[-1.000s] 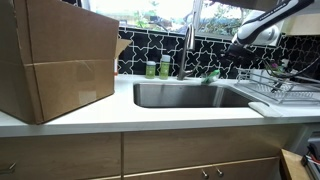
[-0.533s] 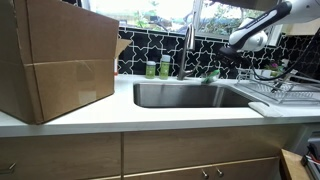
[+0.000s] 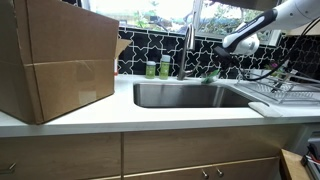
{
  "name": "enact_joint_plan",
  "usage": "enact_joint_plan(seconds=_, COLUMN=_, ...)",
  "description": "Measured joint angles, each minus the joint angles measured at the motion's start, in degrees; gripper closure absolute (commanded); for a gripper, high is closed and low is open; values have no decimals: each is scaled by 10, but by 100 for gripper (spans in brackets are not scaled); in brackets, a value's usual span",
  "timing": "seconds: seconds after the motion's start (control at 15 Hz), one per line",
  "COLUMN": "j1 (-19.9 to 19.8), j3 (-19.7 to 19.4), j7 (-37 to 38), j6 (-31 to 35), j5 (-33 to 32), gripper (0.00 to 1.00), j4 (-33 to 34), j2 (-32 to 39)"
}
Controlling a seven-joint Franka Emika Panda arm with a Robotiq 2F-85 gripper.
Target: Put the green sponge on the white sponge then place the two sponges in the clear container
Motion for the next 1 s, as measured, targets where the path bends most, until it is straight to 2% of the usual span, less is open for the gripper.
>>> enact_joint_plan(seconds=0.07, j1=0, j3=-1, j7=3, j6=0, j5=0, gripper=29, j4=2, j2=3)
enact_joint_plan(seconds=0.13, j1=0, j3=-1, j7=6, j6=-2, j5=0, gripper=27, j4=4, j2=6)
enact_joint_plan(seconds=0.2, j1=0, j3=-2, j7=8, j6=-3, j5=0, gripper=32, j4=5, j2=8)
enact_joint_plan(seconds=0.27, j1=0, j3=-3, j7=11, j6=-5, j5=0, gripper=43, j4=5, j2=10)
enact_joint_plan(seconds=0.4, j1=0, j3=-5, j7=15, j6=-10, j5=0, gripper=55, j4=6, j2=13)
enact_joint_plan(seconds=0.47, j1=0, j3=-6, j7=16, j6=-12, j5=0, gripper=67, j4=6, j2=14)
enact_joint_plan(seconds=0.67, j1=0, j3=-10, j7=20, j6=-22, j5=0, gripper=91, j4=7, j2=15)
enact_joint_plan(seconds=0.93, j1=0, j3=-11, j7=24, j6=-25, j5=0, gripper=99, j4=8, j2=15)
enact_joint_plan(seconds=1.0, j1=0, j3=-11, j7=26, j6=-25, j5=0, gripper=95, j4=8, j2=15)
